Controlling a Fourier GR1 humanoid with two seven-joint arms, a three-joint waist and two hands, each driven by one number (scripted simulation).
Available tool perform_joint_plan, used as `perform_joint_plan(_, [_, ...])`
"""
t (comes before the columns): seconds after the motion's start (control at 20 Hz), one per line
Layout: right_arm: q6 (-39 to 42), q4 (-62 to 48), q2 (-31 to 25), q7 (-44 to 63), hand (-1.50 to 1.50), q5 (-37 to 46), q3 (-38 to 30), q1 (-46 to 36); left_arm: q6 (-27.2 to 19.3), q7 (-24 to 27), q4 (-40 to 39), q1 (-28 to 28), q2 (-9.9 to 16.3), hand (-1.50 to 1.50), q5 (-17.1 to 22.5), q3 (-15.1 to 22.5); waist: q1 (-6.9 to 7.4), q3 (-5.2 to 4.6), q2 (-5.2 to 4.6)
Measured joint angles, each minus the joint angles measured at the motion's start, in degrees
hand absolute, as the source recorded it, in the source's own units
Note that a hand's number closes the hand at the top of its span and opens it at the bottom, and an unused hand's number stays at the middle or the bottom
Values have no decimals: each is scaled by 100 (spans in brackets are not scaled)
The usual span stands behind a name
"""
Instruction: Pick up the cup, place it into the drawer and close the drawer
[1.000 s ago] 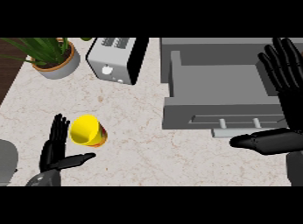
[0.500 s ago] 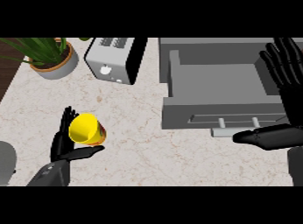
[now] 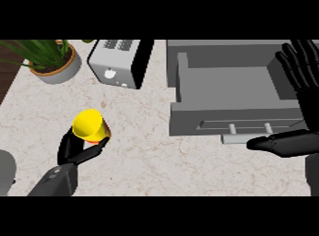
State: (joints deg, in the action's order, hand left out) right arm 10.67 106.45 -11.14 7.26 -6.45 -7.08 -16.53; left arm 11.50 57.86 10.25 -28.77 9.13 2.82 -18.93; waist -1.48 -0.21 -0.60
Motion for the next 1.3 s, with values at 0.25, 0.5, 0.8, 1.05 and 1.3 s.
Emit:
perform_joint_plan(0.25, [19,-37,-50,-1,-150,0,-49,-5,-702,395,297,66,-12,150,-79,-26,9,3,2])
perform_joint_plan(0.5, [-3,-67,-13,9,-150,-27,-52,-46,-1215,659,420,64,-72,150,-69,-176,3,1,-6])
perform_joint_plan(0.8, [76,-17,-86,62,-150,-153,-138,-14,-1079,733,624,-35,-115,150,96,-324,23,4,15])
perform_joint_plan(1.05, [63,-20,-47,-57,-150,-65,-116,132,-661,493,1003,-379,-172,150,82,-112,70,14,45])
perform_joint_plan(1.3, [110,-23,-121,-49,-150,-69,-176,198,-483,91,1559,-862,-313,150,40,173,123,21,75])
